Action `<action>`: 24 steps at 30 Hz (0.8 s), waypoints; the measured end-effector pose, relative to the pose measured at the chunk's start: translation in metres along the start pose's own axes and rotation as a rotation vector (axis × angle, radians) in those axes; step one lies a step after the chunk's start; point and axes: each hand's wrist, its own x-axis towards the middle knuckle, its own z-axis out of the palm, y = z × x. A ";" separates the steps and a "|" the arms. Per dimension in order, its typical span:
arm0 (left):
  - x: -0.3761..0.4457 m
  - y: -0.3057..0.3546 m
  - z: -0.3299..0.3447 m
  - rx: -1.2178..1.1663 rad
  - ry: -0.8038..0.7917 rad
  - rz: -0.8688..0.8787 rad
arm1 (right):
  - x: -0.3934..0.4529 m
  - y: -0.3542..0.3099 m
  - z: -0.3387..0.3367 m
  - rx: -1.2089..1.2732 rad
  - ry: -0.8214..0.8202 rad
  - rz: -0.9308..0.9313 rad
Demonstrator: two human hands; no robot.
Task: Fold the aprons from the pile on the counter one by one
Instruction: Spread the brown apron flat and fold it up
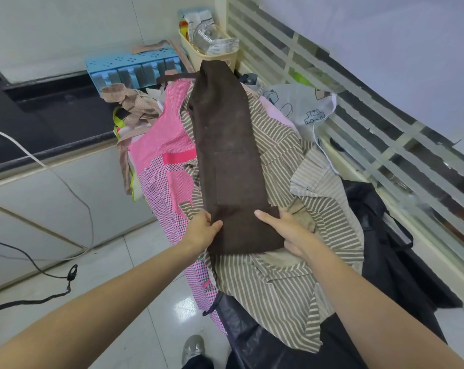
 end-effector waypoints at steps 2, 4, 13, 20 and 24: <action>-0.006 -0.003 0.001 -0.058 -0.006 -0.004 | 0.000 0.003 0.002 -0.011 0.030 -0.010; -0.011 -0.011 0.004 -0.021 0.038 0.032 | 0.003 0.005 0.006 -0.172 0.184 -0.113; -0.012 -0.033 0.002 0.808 0.231 0.399 | 0.019 0.033 0.029 -1.011 0.387 -0.250; -0.001 -0.039 0.010 1.363 -0.373 0.839 | 0.009 0.025 0.028 -1.219 0.367 -0.296; 0.005 -0.045 -0.001 1.292 -0.352 0.844 | -0.005 0.023 0.015 -1.519 0.384 -0.906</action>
